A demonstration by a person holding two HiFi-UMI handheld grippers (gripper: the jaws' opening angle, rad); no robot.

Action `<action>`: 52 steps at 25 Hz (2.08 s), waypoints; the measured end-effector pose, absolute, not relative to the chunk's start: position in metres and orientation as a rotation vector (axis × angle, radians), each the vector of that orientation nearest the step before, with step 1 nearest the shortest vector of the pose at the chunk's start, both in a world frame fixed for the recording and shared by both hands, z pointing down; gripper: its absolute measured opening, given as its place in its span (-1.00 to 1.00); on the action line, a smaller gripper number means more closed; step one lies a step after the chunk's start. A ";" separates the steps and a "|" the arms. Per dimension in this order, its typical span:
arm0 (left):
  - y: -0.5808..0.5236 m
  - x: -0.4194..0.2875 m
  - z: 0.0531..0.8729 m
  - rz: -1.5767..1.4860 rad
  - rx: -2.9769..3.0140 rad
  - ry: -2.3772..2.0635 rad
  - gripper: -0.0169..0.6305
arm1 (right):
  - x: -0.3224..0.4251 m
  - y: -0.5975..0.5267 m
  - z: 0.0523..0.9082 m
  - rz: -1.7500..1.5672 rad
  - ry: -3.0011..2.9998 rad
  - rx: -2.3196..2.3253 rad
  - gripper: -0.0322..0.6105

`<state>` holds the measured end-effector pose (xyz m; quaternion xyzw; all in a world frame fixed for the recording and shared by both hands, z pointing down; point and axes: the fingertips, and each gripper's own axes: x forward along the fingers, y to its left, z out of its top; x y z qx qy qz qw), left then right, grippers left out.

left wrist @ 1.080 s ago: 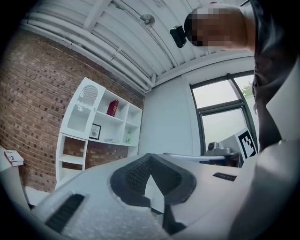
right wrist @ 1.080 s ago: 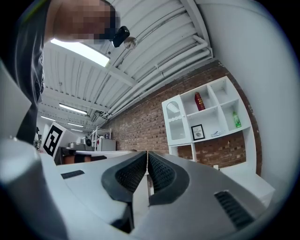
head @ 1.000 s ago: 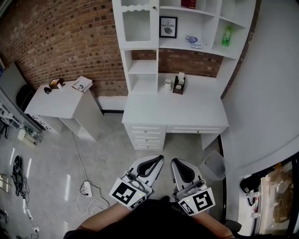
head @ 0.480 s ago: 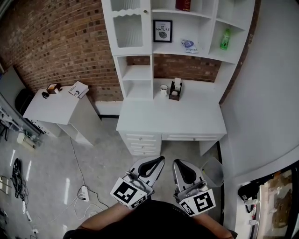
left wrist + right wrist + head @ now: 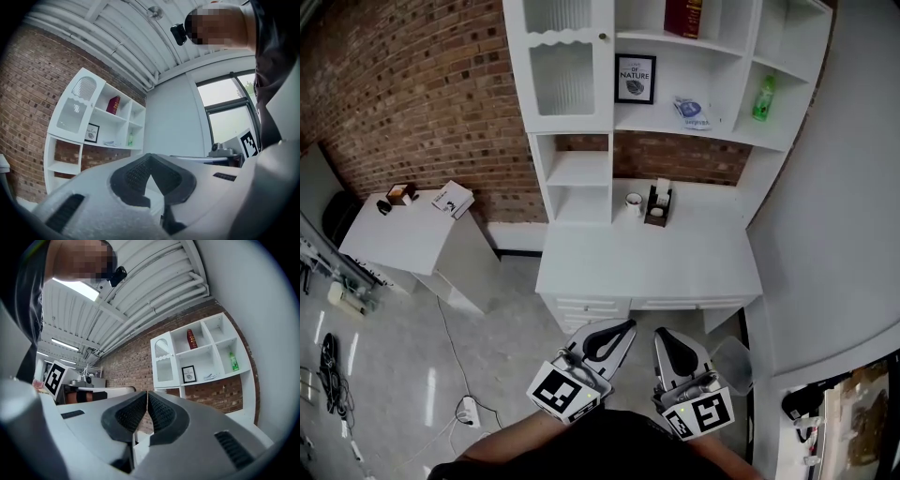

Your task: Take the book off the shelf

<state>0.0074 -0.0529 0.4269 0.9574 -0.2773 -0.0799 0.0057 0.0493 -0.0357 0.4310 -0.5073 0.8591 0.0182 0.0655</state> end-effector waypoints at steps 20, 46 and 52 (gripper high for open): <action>-0.220 -0.087 0.414 -0.204 3.027 -0.826 -0.93 | -0.059 -0.212 0.417 0.039 2.606 -1.488 -0.84; -0.375 0.087 0.398 -0.246 3.016 -0.979 -0.93 | 0.121 -0.371 0.400 0.095 2.679 -1.368 -0.84; -0.406 0.120 0.395 -0.251 2.991 -1.012 -0.93 | 0.165 -0.396 0.398 0.106 2.681 -1.338 -0.84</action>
